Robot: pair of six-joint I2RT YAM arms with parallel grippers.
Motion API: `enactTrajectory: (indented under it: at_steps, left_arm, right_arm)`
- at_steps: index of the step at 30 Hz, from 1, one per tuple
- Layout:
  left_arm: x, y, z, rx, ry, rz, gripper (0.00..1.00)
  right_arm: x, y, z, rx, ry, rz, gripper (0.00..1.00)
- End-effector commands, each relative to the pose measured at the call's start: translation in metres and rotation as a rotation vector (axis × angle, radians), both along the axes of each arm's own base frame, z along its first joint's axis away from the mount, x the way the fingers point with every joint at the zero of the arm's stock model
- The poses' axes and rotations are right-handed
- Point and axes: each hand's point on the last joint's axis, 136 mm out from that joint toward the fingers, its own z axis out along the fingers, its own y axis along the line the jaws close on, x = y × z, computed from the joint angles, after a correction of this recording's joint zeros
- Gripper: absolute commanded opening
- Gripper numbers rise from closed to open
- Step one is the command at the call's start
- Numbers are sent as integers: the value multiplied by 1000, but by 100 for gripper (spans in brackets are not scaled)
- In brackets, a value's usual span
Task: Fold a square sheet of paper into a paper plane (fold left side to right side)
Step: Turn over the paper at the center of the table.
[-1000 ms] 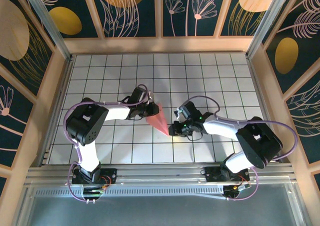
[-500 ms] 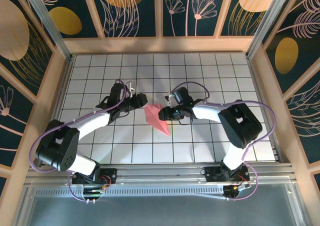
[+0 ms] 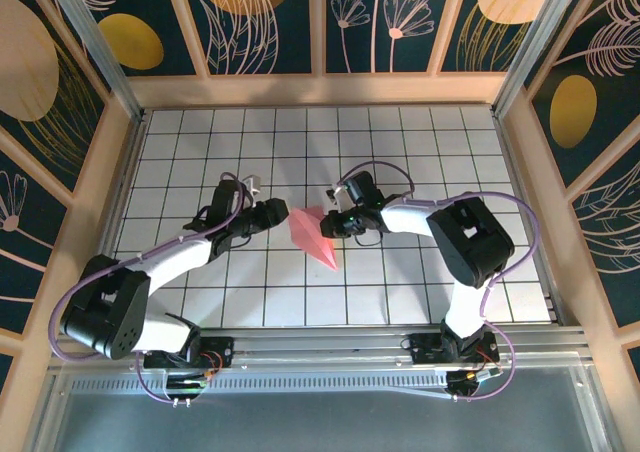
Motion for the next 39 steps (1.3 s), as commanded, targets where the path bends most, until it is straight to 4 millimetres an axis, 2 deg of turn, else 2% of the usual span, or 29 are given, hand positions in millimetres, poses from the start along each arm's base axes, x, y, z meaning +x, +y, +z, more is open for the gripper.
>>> enactTrajectory:
  at_steps: [1,5,8,12,13,16,21,26,34,36,39]
  left_arm:
    - [2,0,23,-79,-60,4,57]
    - [0,0,44,-188,-108,7,65]
    - [-6,-8,67,-313,-162,-31,73]
    - [-17,-25,105,-494,-238,-147,74]
    - [-19,-29,113,-527,-255,-174,74]
    - [-23,-38,129,-580,-292,-241,73]
    - [-20,-58,126,-586,-265,-292,69]
    - [-19,-76,126,-594,-257,-330,58]
    - [-12,-74,124,-571,-261,-287,13]
    - [-11,-72,124,-562,-265,-277,6]
    - [-11,-70,126,-553,-276,-262,0]
  right_arm:
    - [8,1,35,70,-69,3,0]
    - [8,-4,69,154,-124,-10,0]
    - [5,-10,100,245,-180,-23,0]
    - [-13,-10,148,427,-249,-7,0]
    - [-11,-16,158,466,-264,-22,0]
    - [-20,-15,174,539,-262,4,0]
    - [-28,-9,183,607,-224,42,0]
    - [-30,-5,182,640,-197,51,0]
    - [-24,-8,171,614,-180,8,0]
    - [-23,-10,172,609,-188,-1,4]
    - [-20,-17,176,590,-217,-30,18]
